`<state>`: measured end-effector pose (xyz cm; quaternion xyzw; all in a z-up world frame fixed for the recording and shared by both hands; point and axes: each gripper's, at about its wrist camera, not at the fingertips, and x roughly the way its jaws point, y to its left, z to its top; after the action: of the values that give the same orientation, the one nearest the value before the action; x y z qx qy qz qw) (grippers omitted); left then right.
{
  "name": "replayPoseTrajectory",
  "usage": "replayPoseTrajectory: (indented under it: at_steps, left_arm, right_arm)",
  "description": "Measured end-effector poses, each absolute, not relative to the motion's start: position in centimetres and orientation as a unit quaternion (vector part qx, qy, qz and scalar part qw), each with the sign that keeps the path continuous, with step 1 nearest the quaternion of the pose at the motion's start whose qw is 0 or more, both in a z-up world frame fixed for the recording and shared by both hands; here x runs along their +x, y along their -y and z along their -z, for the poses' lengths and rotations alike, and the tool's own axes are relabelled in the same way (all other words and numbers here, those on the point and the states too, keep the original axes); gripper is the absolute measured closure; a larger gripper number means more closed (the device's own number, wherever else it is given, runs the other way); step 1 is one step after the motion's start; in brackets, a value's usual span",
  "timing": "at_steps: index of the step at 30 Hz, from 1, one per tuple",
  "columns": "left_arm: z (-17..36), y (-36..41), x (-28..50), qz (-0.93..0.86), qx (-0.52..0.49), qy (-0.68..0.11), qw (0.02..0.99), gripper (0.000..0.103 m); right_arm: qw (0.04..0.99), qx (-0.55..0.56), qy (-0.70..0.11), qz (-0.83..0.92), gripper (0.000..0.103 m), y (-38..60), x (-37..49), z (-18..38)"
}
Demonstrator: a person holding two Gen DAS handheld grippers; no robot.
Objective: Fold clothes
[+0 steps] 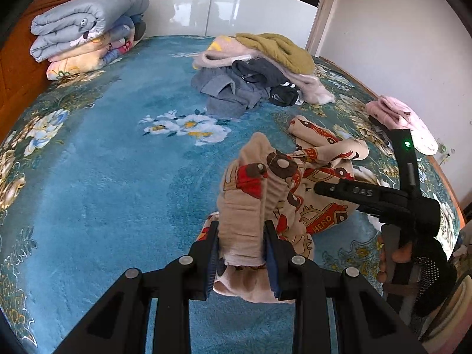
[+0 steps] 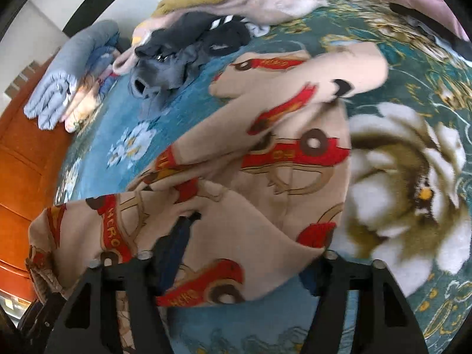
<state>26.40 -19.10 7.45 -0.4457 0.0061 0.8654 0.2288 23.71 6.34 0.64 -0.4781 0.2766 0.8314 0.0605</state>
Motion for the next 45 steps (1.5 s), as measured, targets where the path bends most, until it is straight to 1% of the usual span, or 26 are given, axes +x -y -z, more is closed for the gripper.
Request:
replayPoseTrajectory:
  at_steps: [1,2,4,13,15,17,19,24,27,29,30,31,32,34,39,42,45]
  left_arm:
    - [-7.5,19.1,26.4,-0.865,-0.446,-0.005,0.23,0.073]
    - [-7.6,19.2,26.4,-0.865,-0.446,-0.005,0.231,0.073]
    - [-7.8,19.3,26.6,-0.865,-0.443,-0.005,0.236,0.073]
    - [-11.6,19.8,26.4,-0.876,-0.393,0.009,0.281,0.073]
    - [-12.3,20.2,26.2,-0.881,-0.381,0.008,0.281,0.076]
    - [-12.0,20.9,26.0,-0.885,-0.38,0.004,0.268,0.076]
    - [-10.9,21.8,25.4,-0.88,-0.397,0.016,0.261,0.076]
    - [-8.1,21.5,25.3,-0.851,-0.45,0.041,0.266,0.076]
    - [-7.6,20.3,25.1,-0.83,-0.476,0.067,0.283,0.075]
    - [-7.5,19.2,24.5,-0.814,-0.49,0.093,0.297,0.072]
    - [-7.5,18.5,24.1,-0.804,-0.5,0.111,0.302,0.064]
    - [-7.4,17.8,23.5,-0.792,-0.511,0.13,0.307,0.052]
    - [-7.2,17.2,23.0,-0.779,-0.523,0.157,0.31,0.049]
    - [-6.8,16.1,22.0,-0.748,-0.545,0.214,0.313,0.048]
    - [-6.5,12.8,19.8,-0.697,-0.6,0.281,0.273,0.048]
    - [-6.6,10.5,18.9,-0.698,-0.627,0.267,0.22,0.048]
    - [-5.7,9.0,18.1,-0.682,-0.651,0.279,0.183,0.048]
  right_arm:
    - [0.062,-0.481,-0.274,-0.83,0.081,-6.2,23.5,-0.7]
    - [0.063,-0.472,-0.275,-0.835,0.089,-6.5,23.9,-1.4]
    - [0.063,-0.453,-0.276,-0.846,0.093,-7.3,24.8,-2.9]
    - [0.063,-0.354,-0.283,-0.889,0.095,-11.1,29.1,-10.1]
    - [0.084,-0.315,-0.279,-0.903,0.095,-12.8,31.5,-12.6]
    - [0.112,-0.287,-0.28,-0.909,0.095,-14.6,34.2,-14.1]
    - [0.134,-0.291,-0.284,-0.904,0.095,-15.8,36.0,-13.6]
    - [0.142,-0.356,-0.279,-0.881,0.095,-15.7,39.0,-9.0]
    - [0.136,-0.369,-0.262,-0.881,0.095,-14.8,41.2,-7.8]
    - [0.146,-0.377,-0.231,-0.885,0.095,-14.3,42.2,-7.6]
    - [0.156,-0.382,-0.214,-0.886,0.095,-14.2,42.5,-7.5]
    - [0.167,-0.388,-0.194,-0.886,0.095,-14.0,42.8,-7.4]
    - [0.177,-0.393,-0.175,-0.885,0.095,-13.9,43.0,-7.2]
    - [0.177,-0.398,-0.176,-0.883,0.095,-13.9,43.5,-6.6]
    - [0.174,-0.398,-0.178,-0.883,0.095,-13.5,44.2,-5.9]
    - [0.169,-0.396,-0.166,-0.887,0.094,-13.0,44.4,-6.2]
    - [0.165,-0.392,-0.158,-0.891,0.094,-12.6,44.6,-6.5]
